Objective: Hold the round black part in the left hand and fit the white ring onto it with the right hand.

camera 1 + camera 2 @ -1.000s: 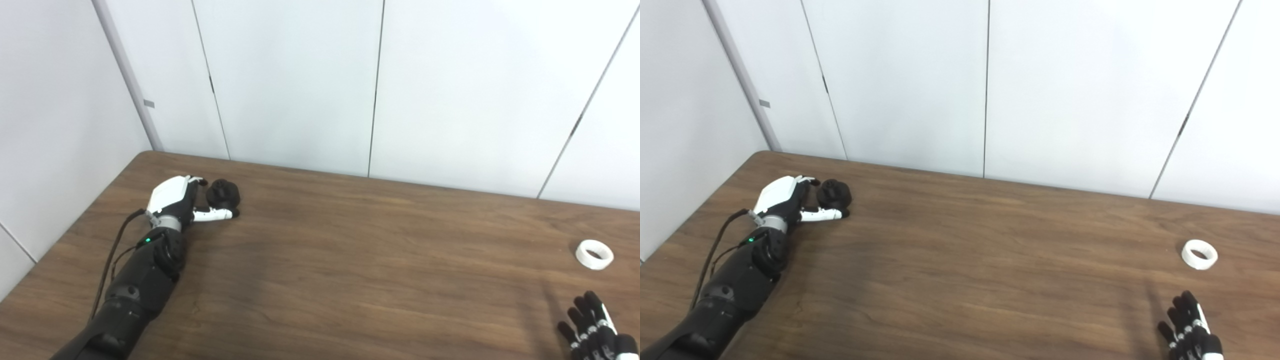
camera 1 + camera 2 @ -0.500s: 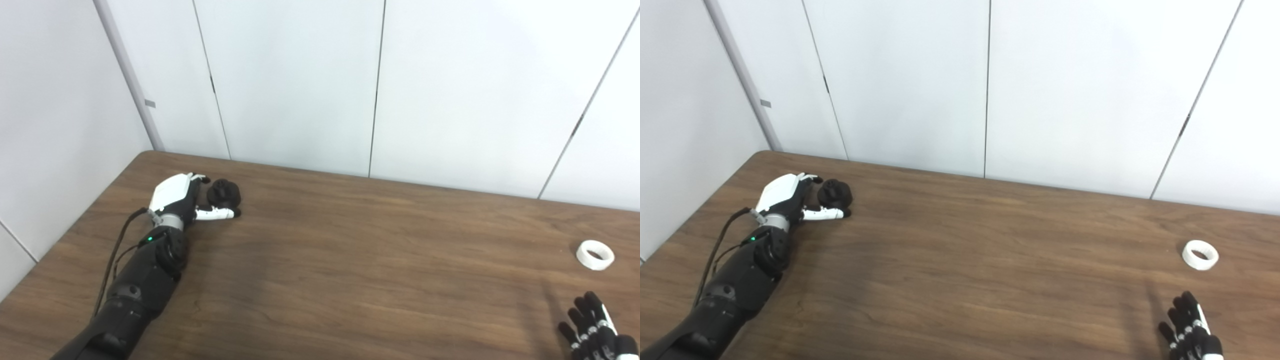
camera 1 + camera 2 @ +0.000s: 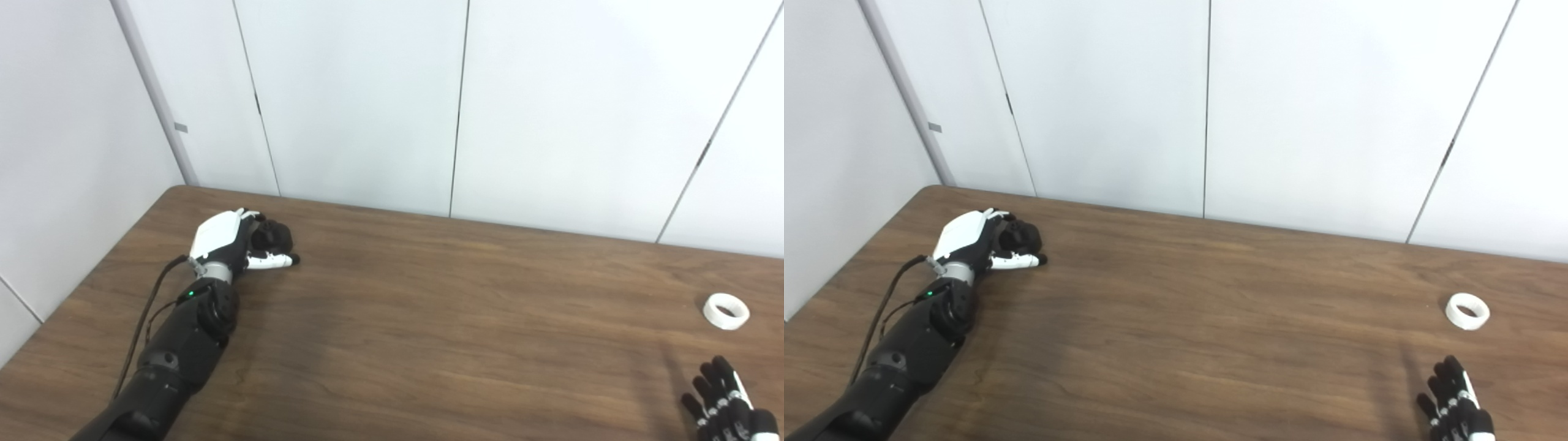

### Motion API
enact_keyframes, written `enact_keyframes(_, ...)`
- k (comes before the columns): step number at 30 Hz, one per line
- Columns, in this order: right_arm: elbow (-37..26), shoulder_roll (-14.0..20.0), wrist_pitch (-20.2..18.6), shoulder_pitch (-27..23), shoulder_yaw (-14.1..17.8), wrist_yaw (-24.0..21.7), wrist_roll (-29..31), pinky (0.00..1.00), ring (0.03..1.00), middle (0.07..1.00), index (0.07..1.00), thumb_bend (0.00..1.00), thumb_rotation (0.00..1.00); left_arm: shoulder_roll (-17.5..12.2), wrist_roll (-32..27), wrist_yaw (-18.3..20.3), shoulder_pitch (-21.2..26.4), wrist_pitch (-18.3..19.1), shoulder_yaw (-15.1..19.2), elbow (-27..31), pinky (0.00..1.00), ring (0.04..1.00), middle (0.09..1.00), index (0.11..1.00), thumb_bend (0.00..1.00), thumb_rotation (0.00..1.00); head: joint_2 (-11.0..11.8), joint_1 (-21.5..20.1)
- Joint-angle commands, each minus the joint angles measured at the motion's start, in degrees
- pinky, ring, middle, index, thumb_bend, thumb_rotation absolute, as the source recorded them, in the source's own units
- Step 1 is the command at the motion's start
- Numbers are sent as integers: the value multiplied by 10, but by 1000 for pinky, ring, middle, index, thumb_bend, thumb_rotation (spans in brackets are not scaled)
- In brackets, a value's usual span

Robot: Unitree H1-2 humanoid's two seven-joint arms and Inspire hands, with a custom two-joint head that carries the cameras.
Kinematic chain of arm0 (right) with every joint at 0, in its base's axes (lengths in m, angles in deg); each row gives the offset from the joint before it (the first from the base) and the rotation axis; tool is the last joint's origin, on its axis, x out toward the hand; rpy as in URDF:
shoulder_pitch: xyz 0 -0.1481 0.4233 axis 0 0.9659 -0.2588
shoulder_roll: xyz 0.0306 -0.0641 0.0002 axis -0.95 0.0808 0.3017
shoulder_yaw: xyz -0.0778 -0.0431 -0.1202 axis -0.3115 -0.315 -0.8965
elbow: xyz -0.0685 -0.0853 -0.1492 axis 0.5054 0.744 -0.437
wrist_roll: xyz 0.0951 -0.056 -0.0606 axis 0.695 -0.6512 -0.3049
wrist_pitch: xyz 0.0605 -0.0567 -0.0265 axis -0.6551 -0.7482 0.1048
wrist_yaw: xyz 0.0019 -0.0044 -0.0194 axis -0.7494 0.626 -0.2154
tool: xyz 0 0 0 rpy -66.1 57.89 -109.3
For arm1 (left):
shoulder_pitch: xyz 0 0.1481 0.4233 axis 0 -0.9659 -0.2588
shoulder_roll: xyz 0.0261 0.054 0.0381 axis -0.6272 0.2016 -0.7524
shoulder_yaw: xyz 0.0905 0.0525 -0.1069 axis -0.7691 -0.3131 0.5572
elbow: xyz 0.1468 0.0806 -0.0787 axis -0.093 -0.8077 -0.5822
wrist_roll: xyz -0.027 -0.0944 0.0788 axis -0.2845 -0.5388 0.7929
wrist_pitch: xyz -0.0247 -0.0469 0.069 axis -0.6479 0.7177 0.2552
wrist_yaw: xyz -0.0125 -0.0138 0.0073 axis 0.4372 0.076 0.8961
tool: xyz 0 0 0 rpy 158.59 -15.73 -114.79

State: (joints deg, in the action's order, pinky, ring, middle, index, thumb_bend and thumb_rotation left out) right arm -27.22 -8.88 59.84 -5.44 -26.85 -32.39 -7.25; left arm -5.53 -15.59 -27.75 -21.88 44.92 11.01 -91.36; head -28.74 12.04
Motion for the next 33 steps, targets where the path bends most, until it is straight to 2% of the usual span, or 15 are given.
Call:
enact_keyframes(1, 3, 3, -27, 21, -5, 2, -7, 1000, 1000, 1000, 1000, 599, 1000, -7, 2, -4, 29, -12, -3, 7, 1000, 1000, 954, 829, 914, 356, 0, 1)
enact_keyframes(16, -4, 8, -32, 29, -5, 1, -5, 1000, 1000, 1000, 1000, 624, 1000, -6, 2, -3, 29, 11, -4, 2, 1000, 1000, 941, 797, 896, 331, -7, 4)
enact_keyframes(26, -9, 8, -38, 30, -4, 3, -5, 1000, 1000, 1000, 1000, 623, 1000, -8, -1, 7, 27, 27, -3, 6, 1000, 1000, 939, 799, 898, 369, -10, 5)
enact_keyframes(33, -8, 9, -38, 31, -3, 2, -2, 1000, 1000, 1000, 1000, 631, 1000, -9, -4, 8, 27, 30, -4, 10, 1000, 1000, 924, 781, 892, 352, -12, 5)
